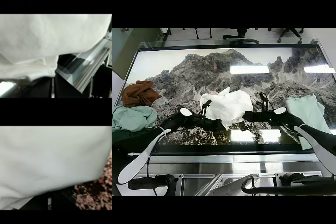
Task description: Fold the shirts.
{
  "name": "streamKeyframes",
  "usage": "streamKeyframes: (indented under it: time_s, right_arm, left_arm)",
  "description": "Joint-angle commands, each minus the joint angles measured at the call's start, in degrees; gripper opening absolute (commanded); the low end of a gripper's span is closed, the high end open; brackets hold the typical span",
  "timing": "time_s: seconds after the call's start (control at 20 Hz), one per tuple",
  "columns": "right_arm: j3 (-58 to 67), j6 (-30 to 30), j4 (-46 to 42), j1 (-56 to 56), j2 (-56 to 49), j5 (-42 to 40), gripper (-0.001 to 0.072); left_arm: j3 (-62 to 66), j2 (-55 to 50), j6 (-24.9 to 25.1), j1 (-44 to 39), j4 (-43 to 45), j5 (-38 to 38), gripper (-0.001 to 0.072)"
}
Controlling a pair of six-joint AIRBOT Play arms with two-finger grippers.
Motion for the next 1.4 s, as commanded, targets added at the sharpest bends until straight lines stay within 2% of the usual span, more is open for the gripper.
streamKeyframes:
  time_s: [0.0, 0.15, 0.3, 0.5, 0.65, 0.8, 1.0, 1.15, 1.35]
  right_arm:
    - [1.27, -1.99, -0.11, -0.15, 1.11, 0.90, 0.0025]
    - [4.63, -1.97, -1.42, -2.16, 4.83, 7.72, 0.0024]
    - [10.97, -1.95, -1.40, -5.64, 10.40, 14.73, 0.0025]
    - [26.05, -1.51, -1.36, -11.28, 18.03, 21.33, 0.0024]
    - [40.17, -1.77, -1.42, -15.08, 22.05, 22.73, 0.0024]
    - [53.83, -1.70, -6.60, -18.91, 23.37, 22.75, 0.0024]
    - [63.87, 0.00, -14.32, -20.94, 23.39, 23.04, 0.0024]
    - [64.32, -0.02, -14.58, -20.94, 23.80, 26.80, 0.0024]
    - [62.82, 0.79, -12.61, -20.74, 18.56, 38.77, 0.0025]
  left_arm:
    - [-0.68, 5.38, 0.24, 3.39, 2.27, -0.39, 0.0013]
    - [0.74, 11.89, -0.17, 7.50, 2.56, -1.16, 0.0012]
    - [7.58, 18.91, -2.05, 11.54, 2.51, -4.81, 0.0012]
    - [24.48, 28.17, -6.29, 17.84, 2.58, -5.29, 0.0012]
    - [40.06, 32.76, -8.11, 23.28, 2.64, -5.18, 0.0012]
    - [55.45, 32.79, -10.45, 29.22, 2.62, -6.73, 0.0012]
    - [73.18, 27.17, -17.14, 37.22, 2.45, -17.53, 0.0012]
    - [72.85, 27.63, -18.14, 41.13, 2.60, -21.29, 0.0012]
    - [51.56, 33.07, -14.05, 42.95, 2.58, -21.27, 0.0013]
